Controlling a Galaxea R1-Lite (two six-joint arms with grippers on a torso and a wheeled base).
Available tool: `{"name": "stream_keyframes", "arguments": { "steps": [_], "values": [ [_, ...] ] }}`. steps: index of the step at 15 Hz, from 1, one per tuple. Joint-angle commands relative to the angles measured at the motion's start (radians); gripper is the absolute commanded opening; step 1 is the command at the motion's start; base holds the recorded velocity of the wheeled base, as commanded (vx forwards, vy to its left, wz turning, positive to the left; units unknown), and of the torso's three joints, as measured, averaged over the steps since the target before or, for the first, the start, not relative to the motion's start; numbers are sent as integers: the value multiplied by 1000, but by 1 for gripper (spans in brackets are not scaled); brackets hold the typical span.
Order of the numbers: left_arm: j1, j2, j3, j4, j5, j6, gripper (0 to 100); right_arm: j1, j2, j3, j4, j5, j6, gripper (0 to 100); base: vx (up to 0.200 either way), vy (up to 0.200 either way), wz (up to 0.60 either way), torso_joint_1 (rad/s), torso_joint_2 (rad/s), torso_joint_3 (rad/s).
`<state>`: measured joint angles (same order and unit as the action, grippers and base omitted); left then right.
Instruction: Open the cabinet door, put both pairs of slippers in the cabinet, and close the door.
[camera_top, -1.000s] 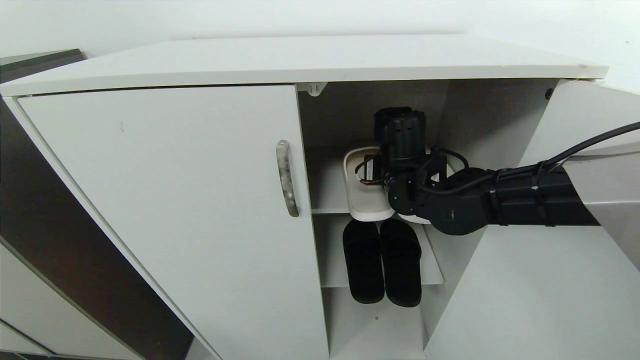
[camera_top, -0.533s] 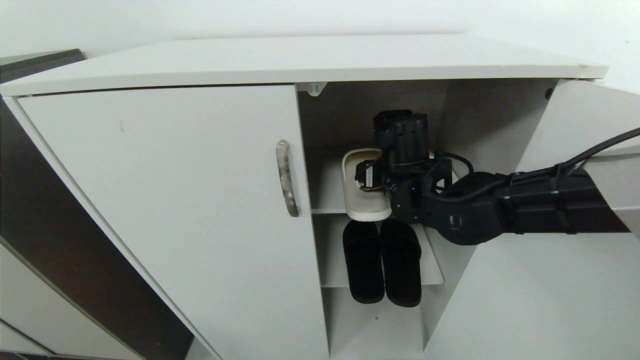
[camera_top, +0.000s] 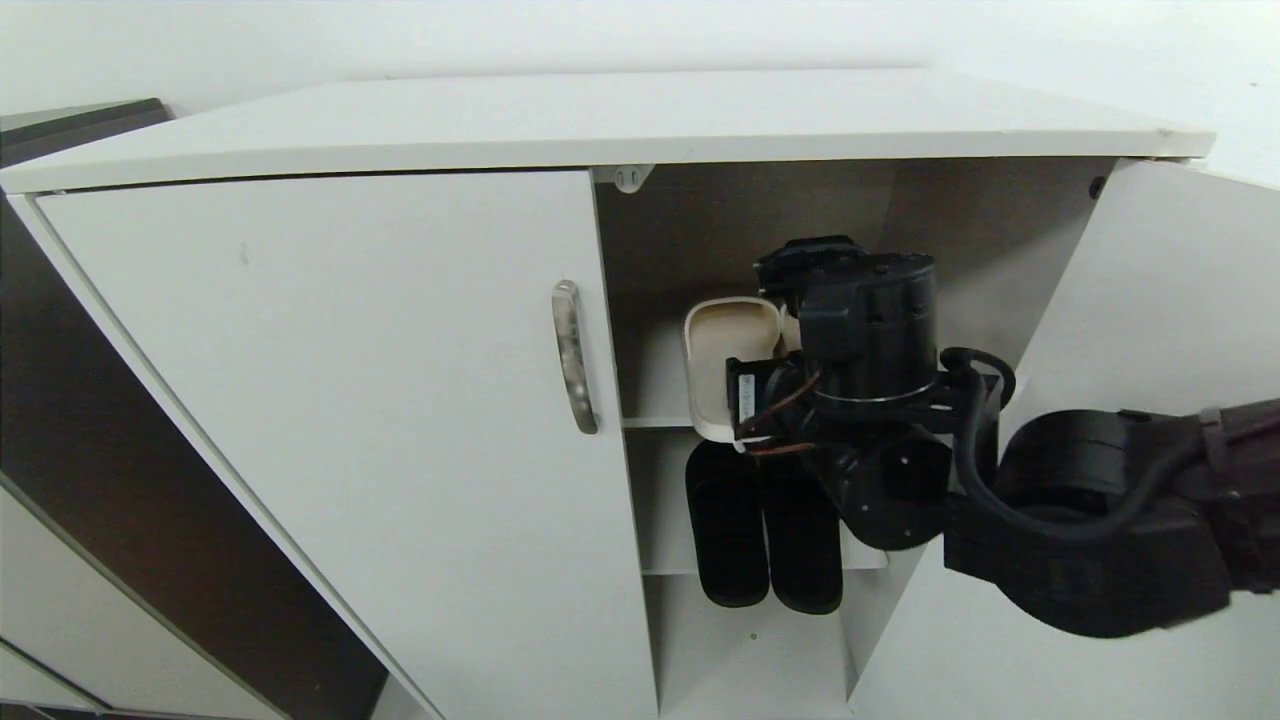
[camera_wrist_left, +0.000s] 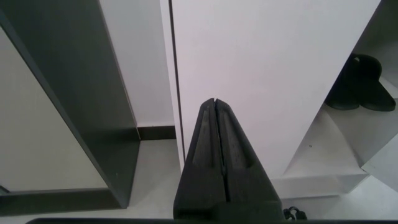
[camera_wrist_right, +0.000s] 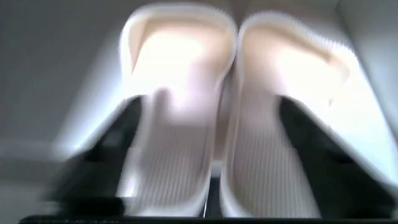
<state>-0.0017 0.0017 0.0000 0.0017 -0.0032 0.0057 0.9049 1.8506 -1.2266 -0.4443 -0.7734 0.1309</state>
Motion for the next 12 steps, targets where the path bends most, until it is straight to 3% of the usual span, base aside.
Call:
{"name": "stream_keyframes", "arguments": {
  "steps": [1, 12],
  "values": [
    [0, 0, 0, 0, 0, 0, 0, 28, -76, 113, -48, -1, 0, 0, 0, 0, 0, 0, 0, 0],
    [0, 0, 0, 0, 0, 0, 0, 46, -54, 141, -102, 0, -8, 0, 0, 0, 0, 0, 0, 0]
  ]
}}
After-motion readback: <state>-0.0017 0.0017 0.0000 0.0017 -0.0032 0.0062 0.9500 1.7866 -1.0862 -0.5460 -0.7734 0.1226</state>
